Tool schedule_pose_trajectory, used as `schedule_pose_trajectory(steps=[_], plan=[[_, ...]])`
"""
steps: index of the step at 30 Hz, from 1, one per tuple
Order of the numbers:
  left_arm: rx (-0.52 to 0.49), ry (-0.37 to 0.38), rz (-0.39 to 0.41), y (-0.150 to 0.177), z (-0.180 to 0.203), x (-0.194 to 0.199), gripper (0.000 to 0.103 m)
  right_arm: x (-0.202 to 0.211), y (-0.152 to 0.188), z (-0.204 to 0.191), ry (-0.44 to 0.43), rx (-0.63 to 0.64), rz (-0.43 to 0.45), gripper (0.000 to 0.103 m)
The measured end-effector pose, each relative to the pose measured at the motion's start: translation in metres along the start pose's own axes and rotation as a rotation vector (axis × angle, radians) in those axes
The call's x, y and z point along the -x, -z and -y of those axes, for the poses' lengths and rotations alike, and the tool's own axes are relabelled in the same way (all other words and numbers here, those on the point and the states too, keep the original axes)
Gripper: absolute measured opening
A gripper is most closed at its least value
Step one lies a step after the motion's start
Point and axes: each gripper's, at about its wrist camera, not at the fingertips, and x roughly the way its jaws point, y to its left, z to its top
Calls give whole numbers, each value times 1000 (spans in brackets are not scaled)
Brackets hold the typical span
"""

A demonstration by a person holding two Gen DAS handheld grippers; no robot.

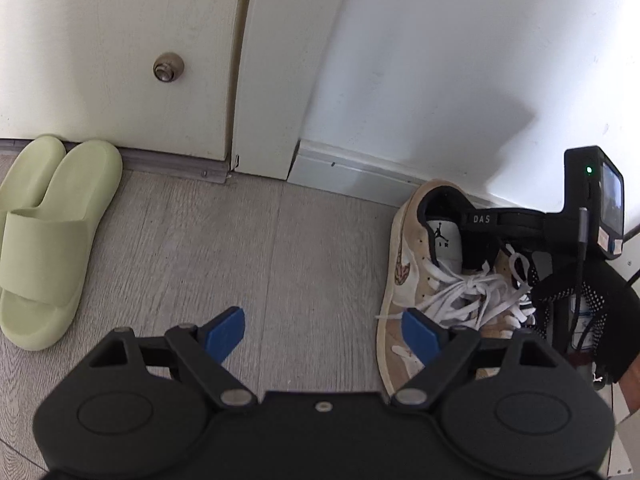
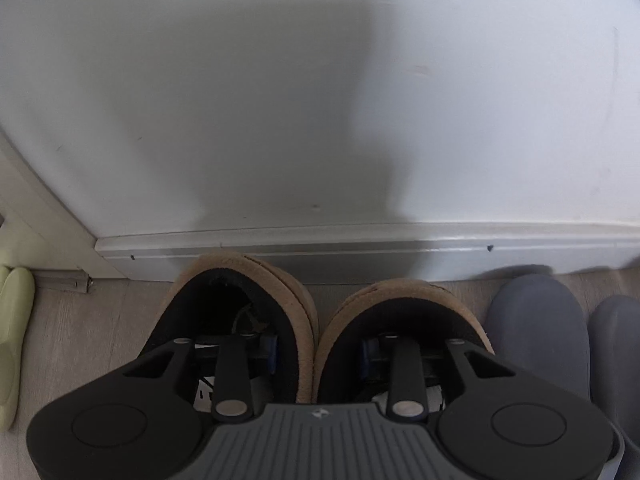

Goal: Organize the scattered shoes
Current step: 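Lift and carry the beige sneakers toward the grey slides, then lower the beige sneakers beside the grey slides and open the right tool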

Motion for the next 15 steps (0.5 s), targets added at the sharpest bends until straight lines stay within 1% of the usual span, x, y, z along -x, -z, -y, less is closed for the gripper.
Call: schedule_pose_trajectory(steps=[3, 5, 8, 12, 15], plan=[[-23, -9, 4, 5, -4, 0, 86, -14, -3, -2, 36, 18, -12, 36], [-11, -5, 3, 8, -9, -2, 86, -16, -5, 1, 32, 6, -11, 37], [22, 9, 2, 11, -15, -7, 86, -19, -1, 3, 16, 38, 5, 37], [25, 18, 3, 16, -14, -5, 86, -21, 4, 10, -6, 52, 34, 43], [18, 27, 16, 17, -11, 0, 86, -24, 7, 22, -50, 70, 52, 50]])
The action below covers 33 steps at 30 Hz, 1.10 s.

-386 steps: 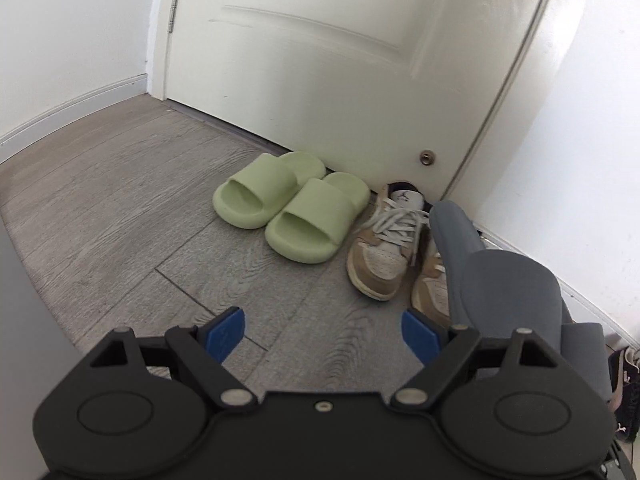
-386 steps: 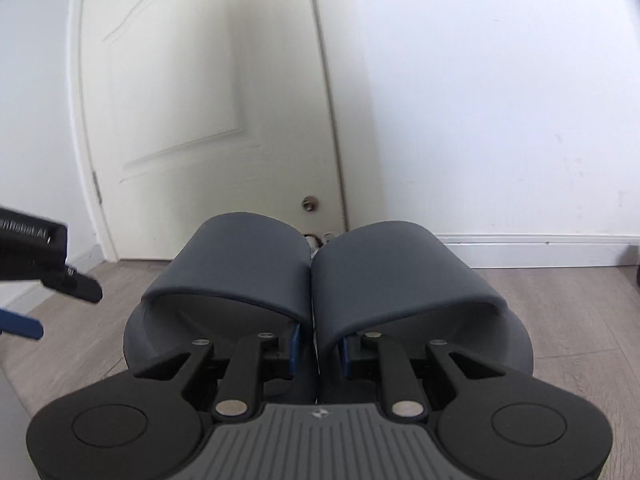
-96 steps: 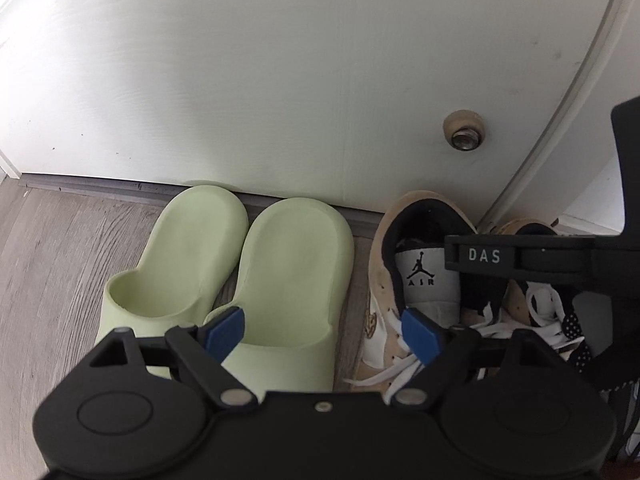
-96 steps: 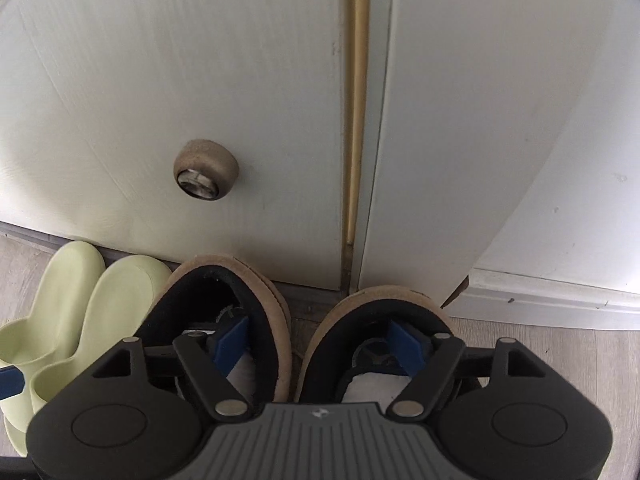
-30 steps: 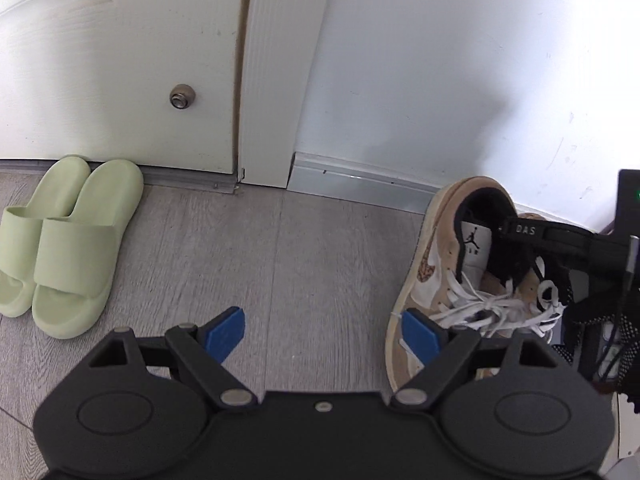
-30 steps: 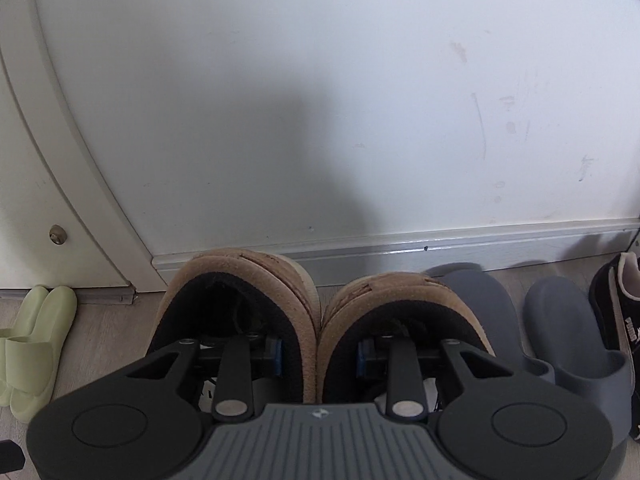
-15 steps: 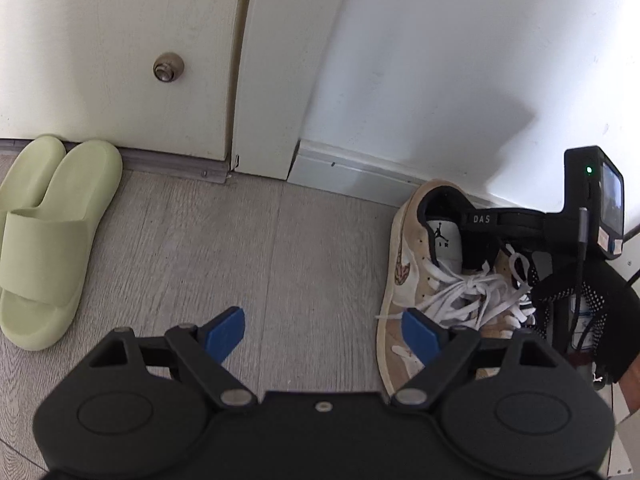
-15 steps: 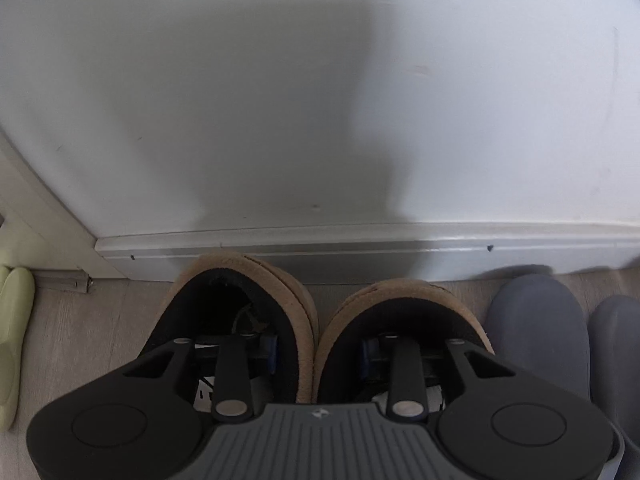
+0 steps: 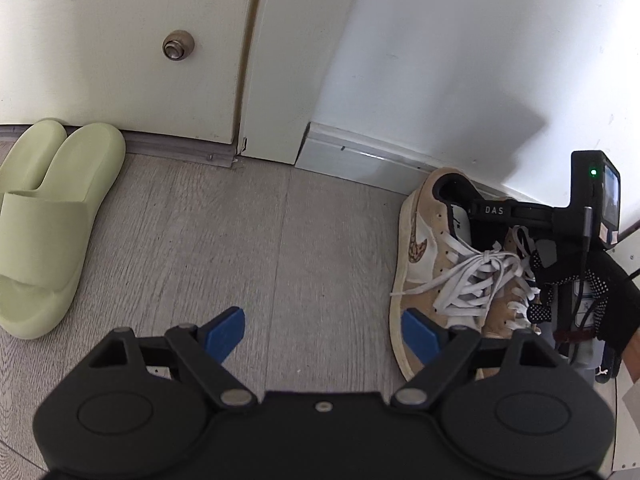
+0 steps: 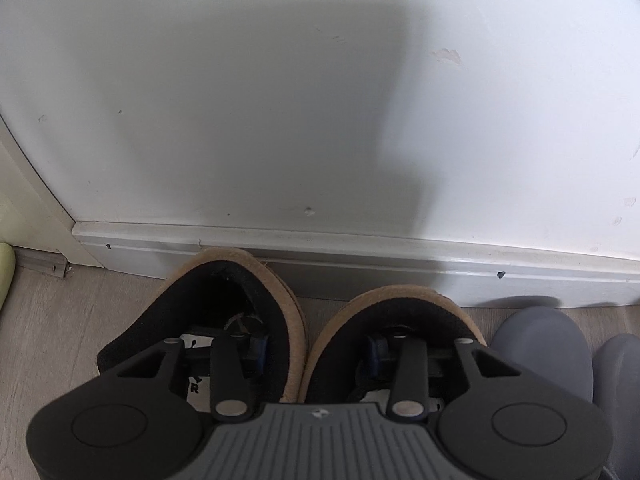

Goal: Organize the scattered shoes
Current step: 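Lower the beige sneakers beside the grey slides and open the right tool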

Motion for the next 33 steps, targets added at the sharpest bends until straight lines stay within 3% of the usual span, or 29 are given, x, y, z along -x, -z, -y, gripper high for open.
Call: schedule_pose_trajectory(steps=[6, 11, 14, 15, 19, 26, 28, 33], plan=[[-4, 4, 22, 2, 3, 7, 86, 1, -11, -2, 17, 35, -77, 54], [26, 10, 42, 6, -2, 12, 86, 1, -23, -3, 64, 60, -169, 63], [48, 12, 41, 9, -5, 12, 86, 9, -21, 1, 107, 2, -168, 80], [50, 13, 39, 9, -5, 11, 86, 13, -19, 1, 157, -7, -159, 93], [39, 14, 43, 11, -4, 11, 86, 26, -15, 0, 173, -28, -143, 95], [23, 23, 57, 12, 2, 12, 86, 32, -6, -12, 287, 99, -115, 97], [29, 28, 57, 14, 1, 11, 86, 26, -11, -10, 254, 97, -115, 98], [11, 28, 44, 18, 3, 7, 86, 21, -18, 15, 32, -147, -138, 99]])
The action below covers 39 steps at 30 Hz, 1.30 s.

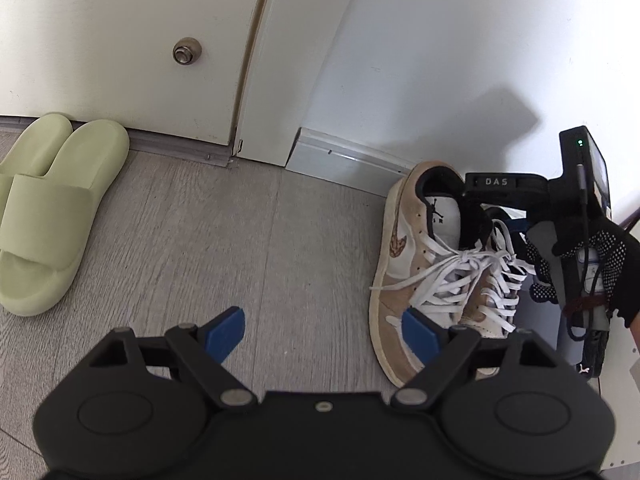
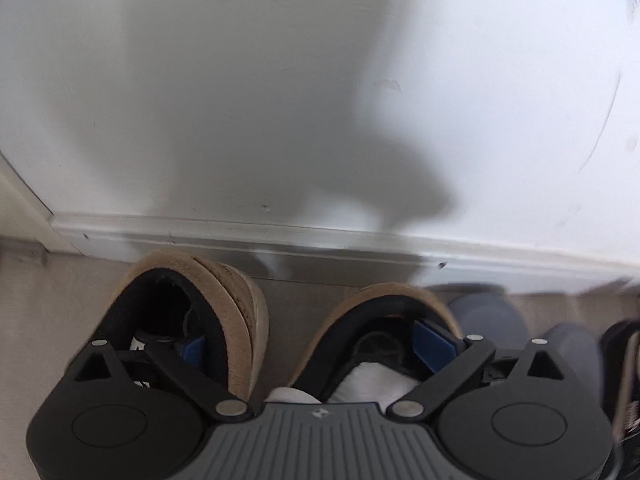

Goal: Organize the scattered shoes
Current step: 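Lower the beige sneakers beside the grey slides and open the right tool, then withdraw the right tool and move it over the light green slides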

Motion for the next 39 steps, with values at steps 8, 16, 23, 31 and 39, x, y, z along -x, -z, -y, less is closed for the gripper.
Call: schedule_pose_trajectory(steps=[8, 16, 23, 31, 39], plan=[[-73, -13, 11, -8, 17, -13, 86, 14, -4, 48, -239, -257, 40, 101], [-59, -29, 39, -8, 18, -13, 86, 69, 26, 43, -186, -145, 177, 101], [54, -228, 95, -1, -50, 10, 86, 125, 129, -28, -186, 49, 342, 101], [272, -443, 213, 14, -178, 67, 86, 109, 173, -141, -384, 15, 299, 101], [317, -477, 305, 13, -302, 90, 86, 89, 233, -272, -410, 82, 459, 99]])
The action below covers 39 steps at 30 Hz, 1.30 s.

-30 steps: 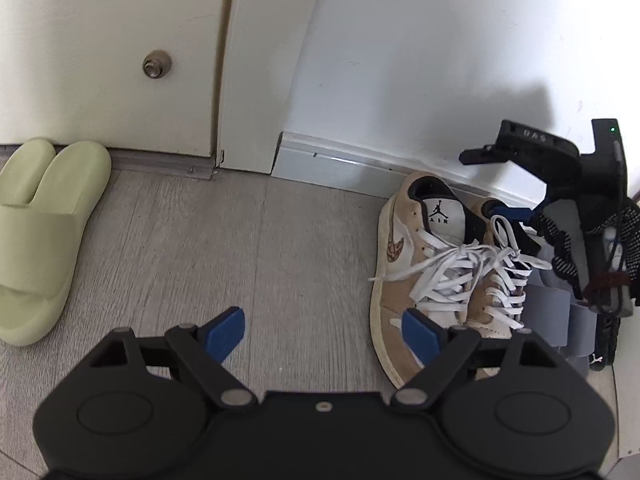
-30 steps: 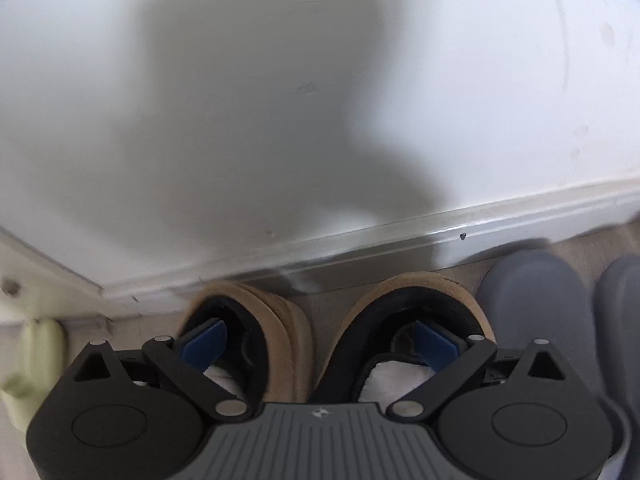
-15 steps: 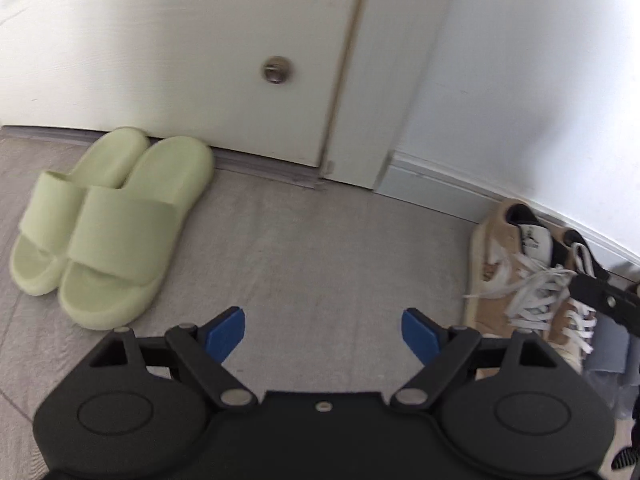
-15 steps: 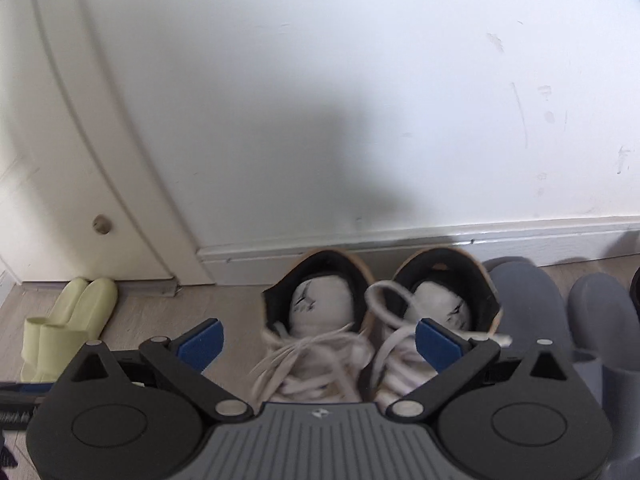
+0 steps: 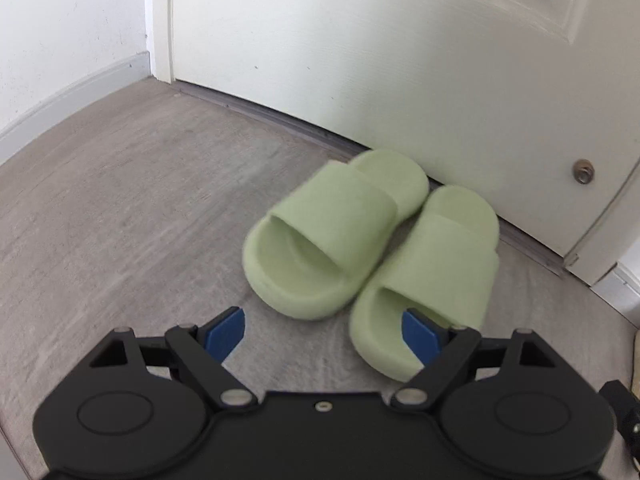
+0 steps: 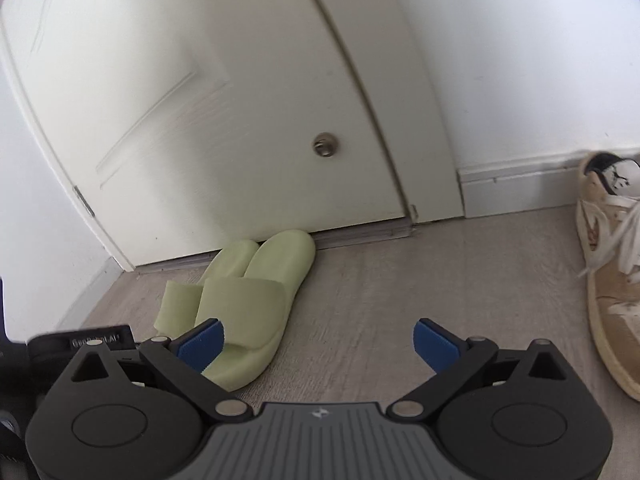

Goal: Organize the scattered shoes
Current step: 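Withdraw the right tool and move it over the light green slides, then grasp both light green slides together with the right tool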

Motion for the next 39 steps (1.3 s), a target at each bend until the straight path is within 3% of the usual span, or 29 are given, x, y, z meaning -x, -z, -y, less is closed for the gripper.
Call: schedule_pose_trajectory(steps=[4, 7, 9, 11, 15, 18, 27, 30, 35, 39], plan=[[123, -19, 44, -2, -42, 5, 86, -32, 28, -50, -2, 44, 51, 92], [59, -2, 18, -8, -50, 3, 86, -66, 57, -91, 2, 100, 32, 85], [23, -40, 43, -5, -56, 6, 86, -85, 70, -107, -12, 86, 8, 84], [112, -61, 38, -2, -73, 3, 86, -98, 76, -125, 30, 90, 30, 86], [385, -21, 7, 11, -121, -8, 86, -108, 73, -154, 94, 183, 76, 84], [474, -43, 5, 19, -141, -10, 86, -122, 70, -172, 168, 233, 77, 84], [485, -41, 1, 27, -143, -15, 86, -177, 61, -191, 269, 285, 18, 84], [511, -30, -4, 32, -147, -16, 86, -182, 61, -192, 286, 272, 37, 84], [562, -25, 3, 35, -156, -15, 86, -186, 67, -203, 331, 358, 67, 84], [554, -22, 16, 33, -151, -10, 86, -183, 69, -205, 330, 440, 86, 64]])
